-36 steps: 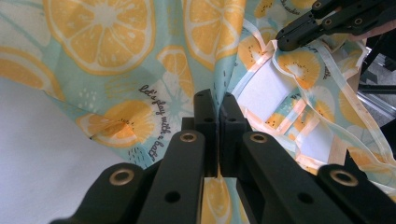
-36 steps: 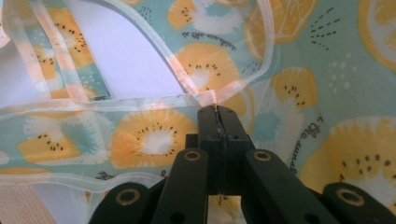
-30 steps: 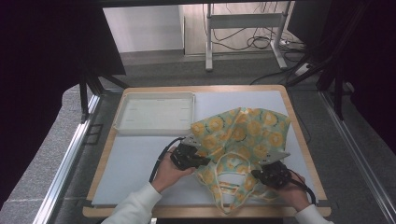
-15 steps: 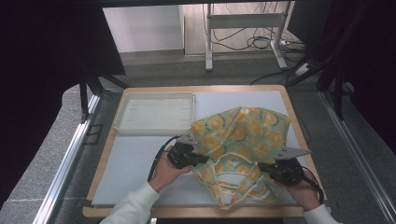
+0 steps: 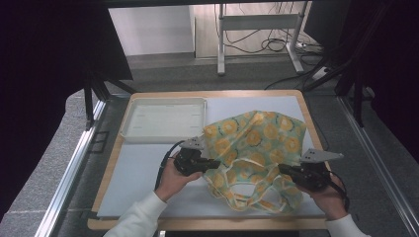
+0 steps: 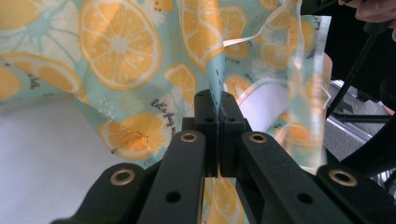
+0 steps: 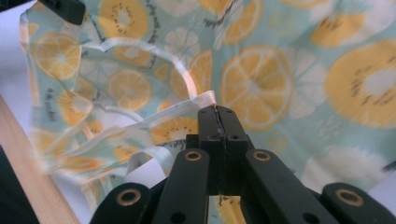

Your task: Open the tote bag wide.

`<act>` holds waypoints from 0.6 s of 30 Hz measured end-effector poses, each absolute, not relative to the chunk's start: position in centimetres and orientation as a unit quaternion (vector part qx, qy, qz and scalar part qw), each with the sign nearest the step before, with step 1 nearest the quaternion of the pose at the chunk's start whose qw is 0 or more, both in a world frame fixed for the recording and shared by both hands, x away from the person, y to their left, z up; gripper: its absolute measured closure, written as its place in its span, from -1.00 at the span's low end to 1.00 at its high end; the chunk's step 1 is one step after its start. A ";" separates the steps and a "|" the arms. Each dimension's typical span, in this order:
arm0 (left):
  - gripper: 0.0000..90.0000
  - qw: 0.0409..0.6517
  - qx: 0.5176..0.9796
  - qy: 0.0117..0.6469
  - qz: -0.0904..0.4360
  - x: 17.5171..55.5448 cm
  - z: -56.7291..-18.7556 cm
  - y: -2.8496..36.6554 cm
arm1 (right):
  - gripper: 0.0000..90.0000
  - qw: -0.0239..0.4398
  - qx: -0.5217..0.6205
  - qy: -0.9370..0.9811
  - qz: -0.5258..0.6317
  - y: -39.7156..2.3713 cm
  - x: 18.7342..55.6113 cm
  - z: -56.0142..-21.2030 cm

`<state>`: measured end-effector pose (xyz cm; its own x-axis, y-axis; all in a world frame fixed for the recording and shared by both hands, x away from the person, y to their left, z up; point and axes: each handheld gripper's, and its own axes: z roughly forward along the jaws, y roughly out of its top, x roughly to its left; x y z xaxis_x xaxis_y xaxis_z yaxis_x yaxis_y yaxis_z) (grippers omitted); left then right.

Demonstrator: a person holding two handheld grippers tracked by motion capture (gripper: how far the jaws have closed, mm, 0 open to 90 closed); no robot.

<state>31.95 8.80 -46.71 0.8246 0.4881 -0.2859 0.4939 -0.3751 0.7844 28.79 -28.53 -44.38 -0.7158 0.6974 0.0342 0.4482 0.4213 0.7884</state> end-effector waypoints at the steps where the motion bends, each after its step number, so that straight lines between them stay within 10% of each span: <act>1: 0.99 0.476 0.828 0.296 -0.004 31.9 -46.6 8.8 | 0.99 0.157 0.345 0.826 0.416 -28.7 28.8 -44.0; 18: 0.99 0.506 0.810 0.296 -0.018 32.2 -45.8 9.3 | 0.99 0.171 0.346 0.817 0.429 -29.3 29.2 -42.9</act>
<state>32.19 9.35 -45.77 0.8244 0.4608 -0.3288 0.4975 -0.3125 0.8093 29.18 -29.28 -42.93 -0.7030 0.7110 0.0174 0.4185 0.3938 0.8184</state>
